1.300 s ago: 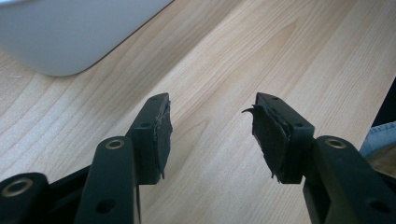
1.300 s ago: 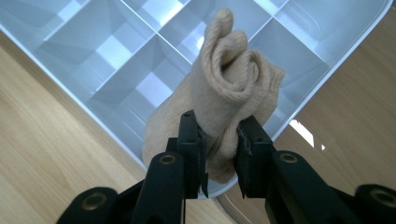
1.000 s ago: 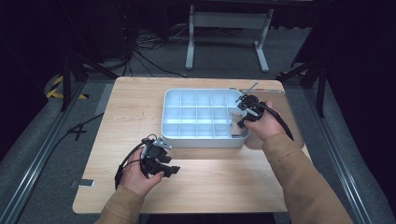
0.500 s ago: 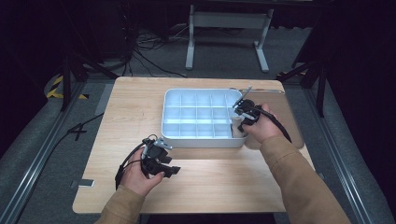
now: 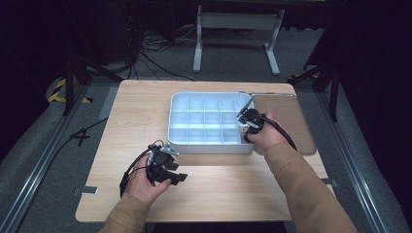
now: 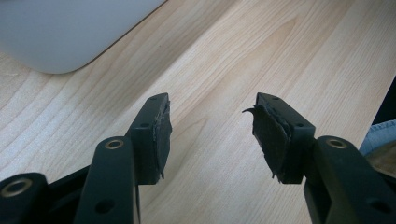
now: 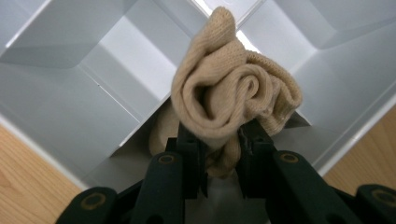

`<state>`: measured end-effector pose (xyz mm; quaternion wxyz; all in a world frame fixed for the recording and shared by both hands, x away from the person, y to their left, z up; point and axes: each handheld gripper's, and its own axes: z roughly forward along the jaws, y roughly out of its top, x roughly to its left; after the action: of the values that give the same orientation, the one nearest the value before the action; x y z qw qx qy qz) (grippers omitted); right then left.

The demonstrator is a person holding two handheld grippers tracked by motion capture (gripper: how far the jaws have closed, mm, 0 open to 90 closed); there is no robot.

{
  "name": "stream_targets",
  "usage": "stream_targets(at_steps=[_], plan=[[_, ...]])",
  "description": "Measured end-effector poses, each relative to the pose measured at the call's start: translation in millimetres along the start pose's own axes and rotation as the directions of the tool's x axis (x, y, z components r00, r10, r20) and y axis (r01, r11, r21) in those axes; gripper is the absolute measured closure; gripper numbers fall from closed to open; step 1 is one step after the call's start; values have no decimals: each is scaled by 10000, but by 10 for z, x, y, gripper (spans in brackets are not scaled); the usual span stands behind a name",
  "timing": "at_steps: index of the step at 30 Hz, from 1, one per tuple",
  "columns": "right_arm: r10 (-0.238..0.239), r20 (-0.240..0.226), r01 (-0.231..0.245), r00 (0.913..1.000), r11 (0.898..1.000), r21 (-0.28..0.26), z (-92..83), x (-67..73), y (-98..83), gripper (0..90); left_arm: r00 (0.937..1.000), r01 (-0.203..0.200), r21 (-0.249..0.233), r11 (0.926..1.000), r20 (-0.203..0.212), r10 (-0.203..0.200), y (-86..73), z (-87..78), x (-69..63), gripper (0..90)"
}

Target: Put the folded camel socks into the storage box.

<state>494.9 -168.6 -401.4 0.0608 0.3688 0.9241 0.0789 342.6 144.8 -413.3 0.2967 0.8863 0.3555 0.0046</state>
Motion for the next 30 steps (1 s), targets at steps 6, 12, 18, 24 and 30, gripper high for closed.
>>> stream_targets(at_steps=[6,12,18,24,30], plan=[[80,27,-81,10000,9985,545,161,-12,27,737,9999,83,26,10000,-56,-83,-36,-21,11,473],[89,5,-89,10000,9979,645,193,-15,42,738,9999,137,63,9999,-94,-136,-66,-27,26,473],[75,-38,-73,10000,9986,532,173,-16,27,718,9999,94,40,9999,-122,-93,-73,-30,30,471],[62,-493,-50,9988,9997,248,83,-24,-9,632,9998,201,-12,9998,-39,-201,-74,-33,28,473],[58,-374,-54,9993,9999,104,-53,8,-54,576,9996,288,-10,9996,-57,-288,-102,-48,29,473]])
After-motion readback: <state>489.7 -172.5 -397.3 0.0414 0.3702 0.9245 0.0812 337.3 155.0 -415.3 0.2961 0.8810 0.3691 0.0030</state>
